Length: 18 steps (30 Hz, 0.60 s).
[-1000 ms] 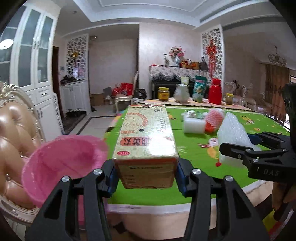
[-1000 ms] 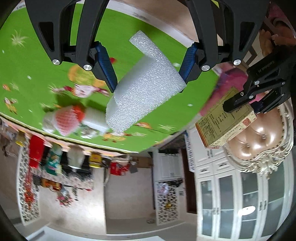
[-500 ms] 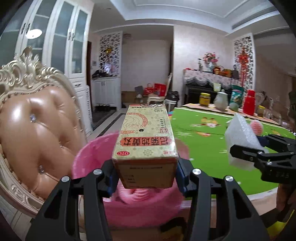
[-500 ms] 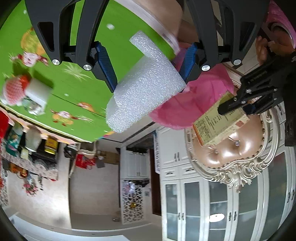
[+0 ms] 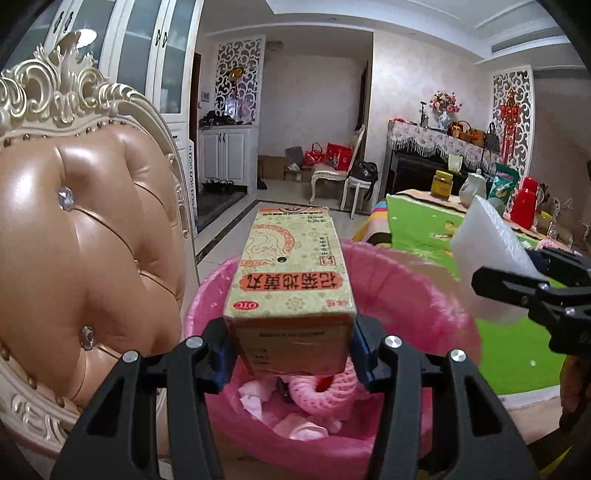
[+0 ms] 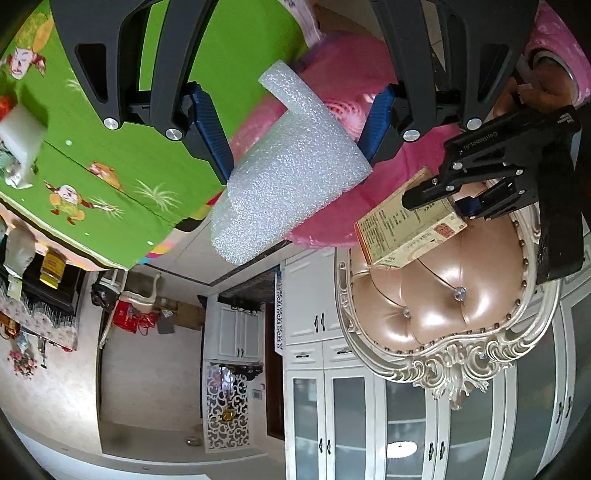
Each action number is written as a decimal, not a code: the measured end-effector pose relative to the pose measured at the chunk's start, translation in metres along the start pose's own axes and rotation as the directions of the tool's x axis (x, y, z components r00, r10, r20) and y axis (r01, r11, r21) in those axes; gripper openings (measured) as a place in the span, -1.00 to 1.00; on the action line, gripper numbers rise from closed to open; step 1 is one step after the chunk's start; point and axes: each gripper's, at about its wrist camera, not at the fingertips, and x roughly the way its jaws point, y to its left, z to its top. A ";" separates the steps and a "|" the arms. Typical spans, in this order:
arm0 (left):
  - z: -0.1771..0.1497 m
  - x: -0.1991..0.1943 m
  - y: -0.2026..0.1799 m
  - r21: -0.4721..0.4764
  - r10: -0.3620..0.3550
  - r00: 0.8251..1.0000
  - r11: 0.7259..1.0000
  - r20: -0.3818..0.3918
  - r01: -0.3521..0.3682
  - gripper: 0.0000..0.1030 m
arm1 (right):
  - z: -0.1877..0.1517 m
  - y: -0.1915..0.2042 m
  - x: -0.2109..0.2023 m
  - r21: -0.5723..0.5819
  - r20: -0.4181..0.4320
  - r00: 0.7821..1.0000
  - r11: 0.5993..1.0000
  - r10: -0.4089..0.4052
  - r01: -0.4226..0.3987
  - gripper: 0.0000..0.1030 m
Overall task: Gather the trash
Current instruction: 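Carry the yellow box and foam sleeve over the pink wastebasket, then open both tools to drop the box and foam sleeve into the basket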
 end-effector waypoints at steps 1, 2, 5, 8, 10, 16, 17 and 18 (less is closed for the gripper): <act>-0.001 0.004 0.003 -0.001 0.008 1.000 1.000 -0.003 -0.008 -0.03 | 0.001 0.001 0.005 -0.002 -0.007 1.000 1.000 0.003 -0.003 0.24; -0.002 0.006 0.006 -0.002 0.013 1.000 1.000 -0.004 -0.013 -0.03 | 0.002 0.003 0.010 -0.004 -0.010 1.000 1.000 0.004 -0.004 0.25; -0.002 0.006 0.012 -0.001 0.045 0.999 0.999 0.012 -0.045 0.51 | 0.003 0.007 0.020 -0.004 -0.014 1.000 1.000 0.019 -0.019 0.26; -0.004 -0.005 0.020 -0.007 0.092 0.994 0.996 0.053 -0.092 0.64 | 0.003 0.013 0.028 -0.009 -0.019 0.999 1.000 0.026 -0.026 0.37; -0.004 -0.014 0.025 0.001 0.125 0.990 0.992 0.066 -0.126 0.66 | 0.003 0.016 0.031 -0.005 -0.016 0.999 0.999 0.039 -0.039 0.52; -0.008 -0.039 0.032 -0.005 0.194 0.976 0.981 0.099 -0.194 0.79 | 0.002 0.024 0.031 -0.019 -0.004 0.999 0.999 0.049 -0.049 0.66; -0.007 -0.041 0.031 -0.008 0.193 0.976 0.981 0.103 -0.194 0.80 | 0.002 0.024 0.028 -0.020 -0.004 0.999 0.999 0.043 -0.043 0.66; -0.006 -0.043 0.029 -0.010 0.191 0.976 0.982 0.106 -0.191 0.82 | 0.002 0.023 0.025 -0.020 -0.002 0.999 0.999 0.040 -0.040 0.66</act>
